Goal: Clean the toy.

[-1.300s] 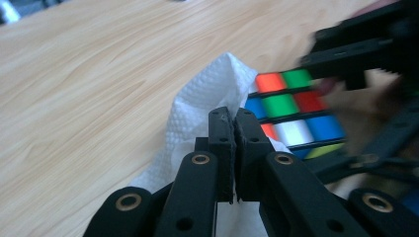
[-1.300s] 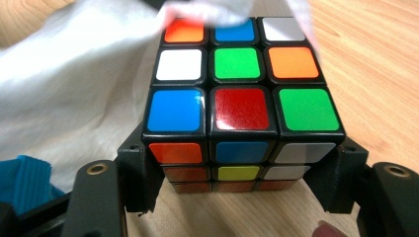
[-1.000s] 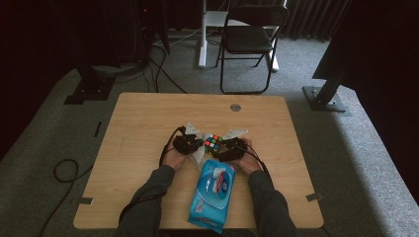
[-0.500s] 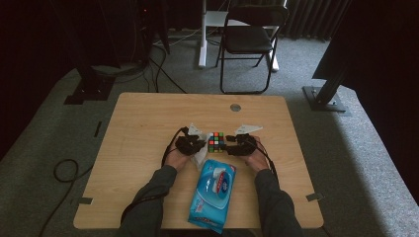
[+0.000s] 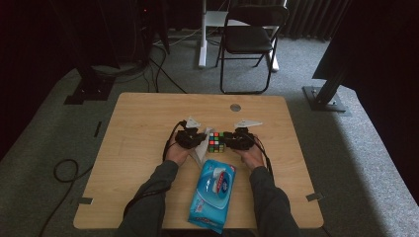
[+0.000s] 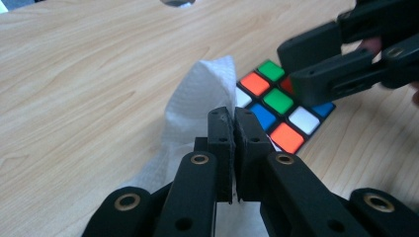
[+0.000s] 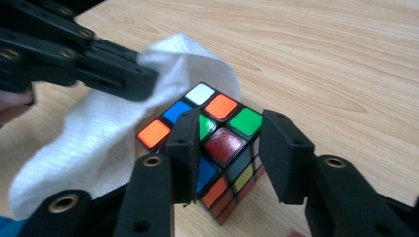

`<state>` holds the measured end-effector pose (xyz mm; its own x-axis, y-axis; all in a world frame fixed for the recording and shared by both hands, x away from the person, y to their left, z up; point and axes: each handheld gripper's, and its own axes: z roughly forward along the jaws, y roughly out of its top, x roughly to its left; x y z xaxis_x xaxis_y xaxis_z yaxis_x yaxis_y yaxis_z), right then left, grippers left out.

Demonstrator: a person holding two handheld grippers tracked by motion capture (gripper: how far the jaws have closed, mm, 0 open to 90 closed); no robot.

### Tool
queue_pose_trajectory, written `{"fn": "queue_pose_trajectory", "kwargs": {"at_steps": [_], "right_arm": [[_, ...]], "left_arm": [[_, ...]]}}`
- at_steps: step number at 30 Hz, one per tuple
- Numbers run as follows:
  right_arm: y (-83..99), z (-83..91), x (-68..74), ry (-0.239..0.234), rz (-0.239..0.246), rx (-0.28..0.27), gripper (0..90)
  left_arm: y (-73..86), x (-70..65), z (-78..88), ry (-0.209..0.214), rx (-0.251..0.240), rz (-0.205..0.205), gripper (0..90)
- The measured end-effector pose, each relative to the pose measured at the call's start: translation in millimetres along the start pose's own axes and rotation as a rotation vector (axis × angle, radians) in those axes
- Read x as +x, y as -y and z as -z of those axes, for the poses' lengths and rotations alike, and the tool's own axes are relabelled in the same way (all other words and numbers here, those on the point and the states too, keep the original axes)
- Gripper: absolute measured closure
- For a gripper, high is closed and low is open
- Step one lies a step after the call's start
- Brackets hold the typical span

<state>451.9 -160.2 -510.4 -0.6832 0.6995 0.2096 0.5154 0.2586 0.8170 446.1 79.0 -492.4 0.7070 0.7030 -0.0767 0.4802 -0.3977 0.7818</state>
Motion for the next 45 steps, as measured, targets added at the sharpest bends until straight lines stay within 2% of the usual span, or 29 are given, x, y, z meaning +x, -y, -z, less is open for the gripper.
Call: {"fn": "queue_pose_trajectory", "kwargs": {"at_steps": [4,11,12,13,17,18,20,22,24,27,31,34,36,39,43,45], "right_arm": [[-0.2,-0.3,-0.8,-0.002,-0.012,0.004,61.4],[0.3,-0.2,-0.5,-0.001,-0.016,0.001,61.5],[0.5,-0.2,-0.6,-0.001,-0.016,0.001,61.5],[0.6,-0.2,-0.6,-0.001,-0.017,0.000,61.5],[1.1,-0.2,-0.5,-0.001,-0.018,-0.004,61.6],[1.3,-0.2,-0.6,-0.001,-0.019,-0.005,61.5],[1.6,0.0,-1.1,-0.001,-0.019,-0.006,61.4],[2.0,-0.1,-1.3,-0.003,-0.021,-0.010,61.5],[2.3,0.0,-0.8,0.000,-0.022,-0.012,61.6],[2.6,0.0,-0.3,0.004,-0.025,-0.013,61.8],[2.2,0.2,0.6,0.008,-0.024,-0.010,62.0],[2.2,0.3,1.1,0.010,-0.023,-0.010,62.1],[2.1,0.3,1.5,0.013,-0.021,-0.011,62.2],[2.0,0.6,2.7,0.020,-0.015,-0.008,62.3],[2.2,0.8,3.1,0.021,-0.012,-0.009,62.8],[2.4,0.9,3.1,0.019,-0.015,-0.010,63.0]], "left_arm": [[-5.2,2.1,2.0,0.006,-0.029,0.024,87.3],[-21.2,0.1,8.8,0.058,-0.138,0.085,87.3],[-21.3,-0.1,8.2,0.061,-0.141,0.090,87.3],[-20.4,-0.8,4.7,0.056,-0.132,0.096,87.3],[-7.1,-5.4,-16.5,-0.001,-0.016,0.064,87.2],[-4.3,-5.5,-17.4,-0.006,-0.023,0.064,87.3],[-0.9,-3.2,-17.5,0.003,-0.027,0.096,87.2],[0.4,-5.8,-18.9,-0.032,-0.002,0.063,87.0],[1.6,-7.0,-19.8,-0.043,0.006,0.058,87.1],[2.4,-6.2,-21.4,-0.041,0.005,0.079,87.3],[2.3,-4.8,-23.3,-0.047,0.021,0.083,87.4],[5.7,-3.3,-28.8,-0.058,0.044,0.112,87.8],[10.3,-4.4,-34.2,-0.066,0.080,0.094,87.9],[19.4,-3.4,-42.7,-0.053,0.122,0.102,88.1],[22.2,-3.5,-43.2,-0.046,0.124,0.100,88.2],[21.4,-2.4,-38.7,-0.029,0.105,0.104,88.4]]}}
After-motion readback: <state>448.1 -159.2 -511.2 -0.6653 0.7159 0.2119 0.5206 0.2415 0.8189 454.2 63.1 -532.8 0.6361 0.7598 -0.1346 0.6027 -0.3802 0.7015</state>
